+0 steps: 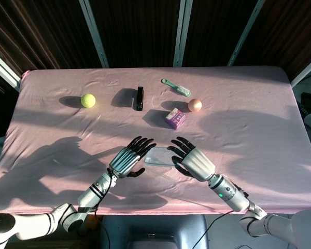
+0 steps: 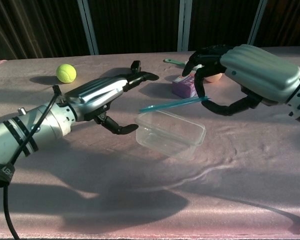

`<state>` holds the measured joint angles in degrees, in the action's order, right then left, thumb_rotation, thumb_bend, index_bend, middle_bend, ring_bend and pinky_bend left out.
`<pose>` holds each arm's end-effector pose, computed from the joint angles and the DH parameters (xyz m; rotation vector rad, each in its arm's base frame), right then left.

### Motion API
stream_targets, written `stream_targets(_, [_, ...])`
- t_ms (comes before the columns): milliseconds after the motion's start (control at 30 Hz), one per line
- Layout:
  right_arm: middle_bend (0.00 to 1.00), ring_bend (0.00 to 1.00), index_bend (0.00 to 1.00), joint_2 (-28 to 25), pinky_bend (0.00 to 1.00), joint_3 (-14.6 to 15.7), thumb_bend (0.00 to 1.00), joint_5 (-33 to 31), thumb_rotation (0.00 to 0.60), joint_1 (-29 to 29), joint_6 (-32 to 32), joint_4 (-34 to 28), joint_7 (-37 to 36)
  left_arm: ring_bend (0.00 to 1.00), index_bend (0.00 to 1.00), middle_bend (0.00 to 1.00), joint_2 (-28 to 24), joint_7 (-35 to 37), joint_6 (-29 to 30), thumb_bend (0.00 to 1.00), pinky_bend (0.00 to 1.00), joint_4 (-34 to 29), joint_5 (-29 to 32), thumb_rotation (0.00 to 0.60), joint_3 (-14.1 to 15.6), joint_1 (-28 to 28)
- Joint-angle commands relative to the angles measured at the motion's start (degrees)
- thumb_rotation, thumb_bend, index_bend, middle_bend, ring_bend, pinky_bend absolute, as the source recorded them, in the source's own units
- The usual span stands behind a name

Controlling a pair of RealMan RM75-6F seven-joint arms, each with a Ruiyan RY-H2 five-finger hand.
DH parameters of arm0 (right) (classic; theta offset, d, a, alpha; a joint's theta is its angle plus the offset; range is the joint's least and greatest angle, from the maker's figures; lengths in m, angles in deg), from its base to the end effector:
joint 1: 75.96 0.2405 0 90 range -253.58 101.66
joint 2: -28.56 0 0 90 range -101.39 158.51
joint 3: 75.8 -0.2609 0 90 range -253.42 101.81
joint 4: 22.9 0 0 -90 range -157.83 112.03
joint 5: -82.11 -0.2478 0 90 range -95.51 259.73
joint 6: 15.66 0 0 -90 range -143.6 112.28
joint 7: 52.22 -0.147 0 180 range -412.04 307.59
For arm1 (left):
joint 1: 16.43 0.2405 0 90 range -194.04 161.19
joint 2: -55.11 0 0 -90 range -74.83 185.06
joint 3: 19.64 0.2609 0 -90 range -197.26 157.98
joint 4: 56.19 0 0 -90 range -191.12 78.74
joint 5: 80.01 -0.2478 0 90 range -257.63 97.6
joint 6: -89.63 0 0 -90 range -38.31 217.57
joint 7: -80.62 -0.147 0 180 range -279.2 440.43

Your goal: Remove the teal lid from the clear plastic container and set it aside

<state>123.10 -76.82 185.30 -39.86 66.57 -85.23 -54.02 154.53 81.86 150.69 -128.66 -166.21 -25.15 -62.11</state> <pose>-0.1844 -0.3155 -0.0368 1.9642 -0.4084 1.3772 -0.1066 0.3335 -0.1032 -2.0576 -0.8729 -1.2876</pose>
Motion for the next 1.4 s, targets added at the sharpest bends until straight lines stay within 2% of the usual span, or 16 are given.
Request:
stream_targets(33, [0.38,0.21,0.84,-1.88,0.28,-0.07,0.57,0.63,0.6,-0.65,1.61,-0.31,1.0,0.0,0.0,0.0,-1.32,0.63,1.18,0.29,0.0,-0.61,-0.46,0.6,0.18,0.82])
stream_targets(233, [0.39,0.21,0.84,-6.1,0.29,-0.39,0.57,0.7,0.6,-2.72,5.09,0.87,4.19,0.0,0.0,0.0,-5.31,0.77,3.86,0.29,0.0,-2.84,-2.11,0.6,1.45,2.77])
stream_targets(400, [0.39,0.21,0.84,-8.36,0.29,-0.24,0.57,-0.99,0.6,-4.76,5.48,3.74,4.62,0.0,0.0,0.0,-8.74,0.74,6.64,0.29,0.0,-4.41,-3.31,0.6,3.2,5.35])
stream_targets(567, [0.39,0.21,0.84,-8.15,0.3,0.05,0.57,-2.38,0.6,-5.61,4.35,5.93,3.47,0.0,0.0,0.0,-9.95,0.78,7.91,0.29,0.0,-4.58,-3.43,0.6,3.73,6.63])
stream_targets(633, [0.39,0.21,0.84,-7.13,0.3,0.45,0.57,-3.49,0.6,-6.21,2.91,8.35,2.62,0.0,0.0,0.0,-10.78,1.02,8.72,0.3,0.0,-4.39,-3.05,0.6,4.19,7.81])
stream_targets(700, [0.39,0.21,0.83,-3.22,0.3,1.67,0.57,-5.21,0.6,-7.12,-0.82,14.25,0.35,0.0,0.0,0.0,-12.12,0.97,9.96,0.31,0.0,-2.95,-1.41,0.6,5.85,11.1])
stream_targets(767, [0.39,0.2,0.76,-0.69,0.29,2.15,0.57,-5.63,0.6,-7.45,-2.01,18.2,-1.0,0.0,0.0,0.0,-12.17,1.81,10.59,0.32,0.0,-1.7,-0.66,0.6,6.28,12.69])
stream_targets(867, [0.34,0.15,0.52,0.97,0.24,2.69,0.53,-6.14,0.6,-7.76,-3.57,20.55,-3.16,0.0,0.0,0.0,-12.29,3.38,10.52,0.32,0.0,-0.39,0.49,0.6,6.27,13.99])
stream_targets(1000, [0.22,0.07,0.22,1.0,0.18,3.42,0.33,-6.7,0.6,-8.31,-5.19,20.05,-5.58,0.0,0.0,0.0,-13.24,5.36,10.64,0.32,0.0,0.55,1.51,0.6,6.41,15.85])
stream_targets(1100, [0.14,0.01,0.05,-1.07,0.11,4.27,0.21,-7.25,0.6,-8.89,-7.11,16.6,-6.59,0.0,0.0,0.0,-14.03,5.93,10.98,0.32,0.0,0.49,1.55,0.6,6.48,16.82])
stream_targets(1167, [0.08,0.0,0.0,-3.66,0.06,5.11,0.17,-7.46,0.6,-9.27,-8.54,12.53,-6.34,0.0,0.0,0.0,-14.76,6.0,11.5,0.31,0.0,-0.15,1.41,0.6,6.64,17.61])
stream_targets(1233, [0.04,0.0,0.0,-6.2,0.02,5.9,0.13,-7.33,0.6,-9.7,-8.99,8.82,-5.96,0.0,0.0,0.0,-15.78,5.85,11.83,0.31,0.0,-1.24,1.37,0.6,6.95,18.38])
stream_targets(1400, [0.0,0.0,0.0,-15.0,0.0,7.72,0.11,-8.02,0.6,-11.84,-9.22,-3.62,-2.76,0.0,0.0,0.0,-21.0,1.51,13.43,0.31,0.0,-7.24,1.82,0.6,8.51,21.51])
